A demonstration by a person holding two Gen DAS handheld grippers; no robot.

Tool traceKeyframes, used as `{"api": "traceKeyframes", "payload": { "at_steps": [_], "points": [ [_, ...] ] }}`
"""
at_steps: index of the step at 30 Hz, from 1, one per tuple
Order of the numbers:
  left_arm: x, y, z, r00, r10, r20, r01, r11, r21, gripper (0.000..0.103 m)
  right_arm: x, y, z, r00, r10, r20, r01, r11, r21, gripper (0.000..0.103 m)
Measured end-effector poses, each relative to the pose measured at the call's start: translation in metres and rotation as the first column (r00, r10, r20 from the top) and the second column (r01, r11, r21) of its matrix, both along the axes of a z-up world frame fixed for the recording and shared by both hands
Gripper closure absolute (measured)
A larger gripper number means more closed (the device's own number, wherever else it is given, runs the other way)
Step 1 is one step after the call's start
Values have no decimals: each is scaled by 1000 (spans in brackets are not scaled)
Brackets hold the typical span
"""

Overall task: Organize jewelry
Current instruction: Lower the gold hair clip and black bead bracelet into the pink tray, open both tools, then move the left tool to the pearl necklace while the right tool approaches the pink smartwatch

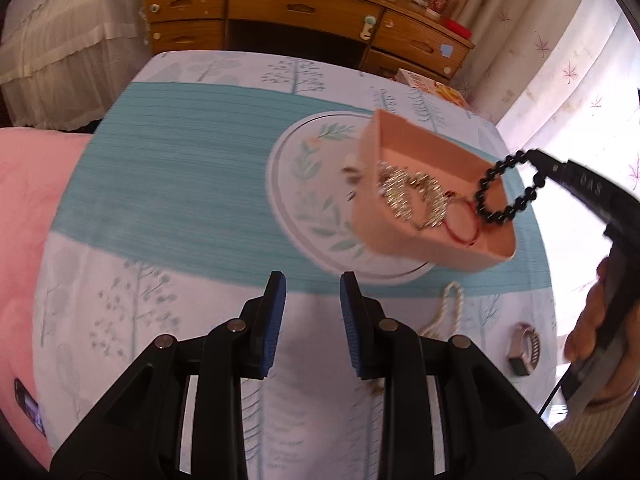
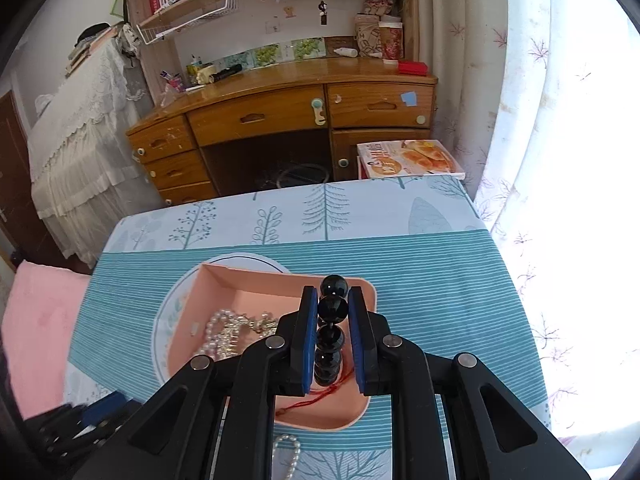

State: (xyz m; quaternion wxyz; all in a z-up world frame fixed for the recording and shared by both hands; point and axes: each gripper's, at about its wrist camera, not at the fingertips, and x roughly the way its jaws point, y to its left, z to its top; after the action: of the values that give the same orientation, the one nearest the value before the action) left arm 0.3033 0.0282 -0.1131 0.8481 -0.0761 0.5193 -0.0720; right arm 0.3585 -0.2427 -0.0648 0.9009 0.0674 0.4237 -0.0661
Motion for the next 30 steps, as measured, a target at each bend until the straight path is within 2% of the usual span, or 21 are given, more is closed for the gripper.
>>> {"api": "traceKeyframes", "payload": {
  "at_steps": [5, 9, 12, 15, 16, 17, 19, 22, 30],
  "points": [
    [-29, 20, -10, 1000, 8, 3, -8, 1000, 8, 78, 5, 1, -3, 1000, -25, 8, 26, 997, -69, 88],
    [-43, 25, -17, 999, 16, -32, -15, 1000, 27, 78, 17, 14, -17, 998, 7, -55, -12, 996, -93, 88],
    [-52, 24, -18, 999, 8, -45, -6, 999, 51, 78, 20, 23, -26, 995, 33, -90, -39, 997, -70, 87],
    [-58, 25, -14, 999, 19, -28, -17, 997, 69, 78, 18, 28, -27, 996, 49, -75, -52, 998, -35, 74],
    [-59, 26, -12, 1000, 21, -22, -20, 997, 70, 78, 15, 30, -25, 997, 54, -62, -56, 998, -31, 68],
    [-61, 26, -11, 1000, 23, -17, -22, 997, 68, 78, 12, 31, -22, 997, 56, -52, -58, 998, -36, 67],
    [-64, 27, -8, 1000, 25, -10, -24, 998, 61, 78, 4, 32, -18, 997, 60, -37, -62, 997, -46, 67],
    [-72, 28, -2, 1000, 30, 3, -30, 998, 55, 78, -9, 28, -11, 997, 70, -28, -70, 997, -13, 67],
    [-95, 23, 20, 997, 35, 64, -40, 997, 72, 78, -69, 22, 4, 994, 110, -4, -110, 994, 25, 67]
  ]
}}
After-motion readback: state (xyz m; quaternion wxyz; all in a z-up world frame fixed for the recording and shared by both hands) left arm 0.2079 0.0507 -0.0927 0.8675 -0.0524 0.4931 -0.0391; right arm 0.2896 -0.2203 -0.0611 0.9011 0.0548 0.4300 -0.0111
